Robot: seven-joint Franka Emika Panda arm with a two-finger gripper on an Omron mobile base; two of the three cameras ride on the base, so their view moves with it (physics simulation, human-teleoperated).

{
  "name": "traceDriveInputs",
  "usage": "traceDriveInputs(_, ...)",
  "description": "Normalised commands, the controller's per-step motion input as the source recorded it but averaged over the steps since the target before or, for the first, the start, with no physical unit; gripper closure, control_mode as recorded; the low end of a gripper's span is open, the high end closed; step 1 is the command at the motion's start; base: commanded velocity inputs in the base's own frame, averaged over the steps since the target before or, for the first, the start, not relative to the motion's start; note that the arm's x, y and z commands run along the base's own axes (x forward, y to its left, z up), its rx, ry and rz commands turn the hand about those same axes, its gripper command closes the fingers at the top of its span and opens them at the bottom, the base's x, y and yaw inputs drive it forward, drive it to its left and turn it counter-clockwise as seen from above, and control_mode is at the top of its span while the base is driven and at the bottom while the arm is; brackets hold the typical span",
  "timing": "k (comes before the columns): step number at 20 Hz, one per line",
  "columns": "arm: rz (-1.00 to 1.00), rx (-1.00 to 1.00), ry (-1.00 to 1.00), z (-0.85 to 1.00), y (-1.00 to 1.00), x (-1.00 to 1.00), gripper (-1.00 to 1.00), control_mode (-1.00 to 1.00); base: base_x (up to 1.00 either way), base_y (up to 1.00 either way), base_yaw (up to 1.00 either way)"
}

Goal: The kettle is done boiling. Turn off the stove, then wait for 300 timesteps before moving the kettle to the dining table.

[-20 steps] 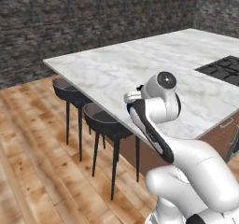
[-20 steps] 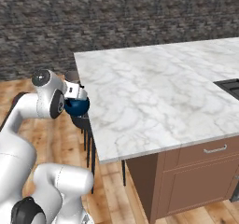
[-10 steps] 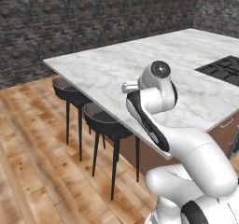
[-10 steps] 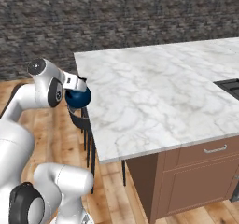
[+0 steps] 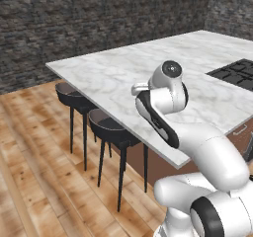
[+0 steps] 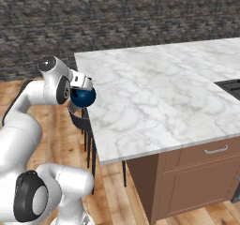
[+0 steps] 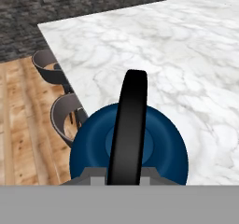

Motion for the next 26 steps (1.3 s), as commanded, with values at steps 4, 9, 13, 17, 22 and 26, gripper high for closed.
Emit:
traceDriveInputs(4,0.01,0.00,0.00,-0.19,-0.23,0.22,1.00,-1.00,0.00,0.00,0.00)
traceDriveInputs(9,0.00,0.00,0.00,-0.19,-0.20,0.21,1.00,-1.00,0.00,0.00,0.00)
traceDriveInputs(13,0.00,0.00,0.03,-0.14,-0.12,0.20,1.00,-1.00,0.00,0.00,0.00)
traceDriveInputs(17,0.00,0.00,0.07,-0.12,-0.07,0.17,1.00,-1.00,0.00,0.00,0.00)
traceDriveInputs(22,0.00,0.00,0.05,-0.15,-0.04,0.16,1.00,-1.00,0.00,0.00,0.00)
traceDriveInputs(26,0.00,0.00,0.03,-0.15,-0.01,0.15,1.00,-1.00,0.00,0.00,0.00)
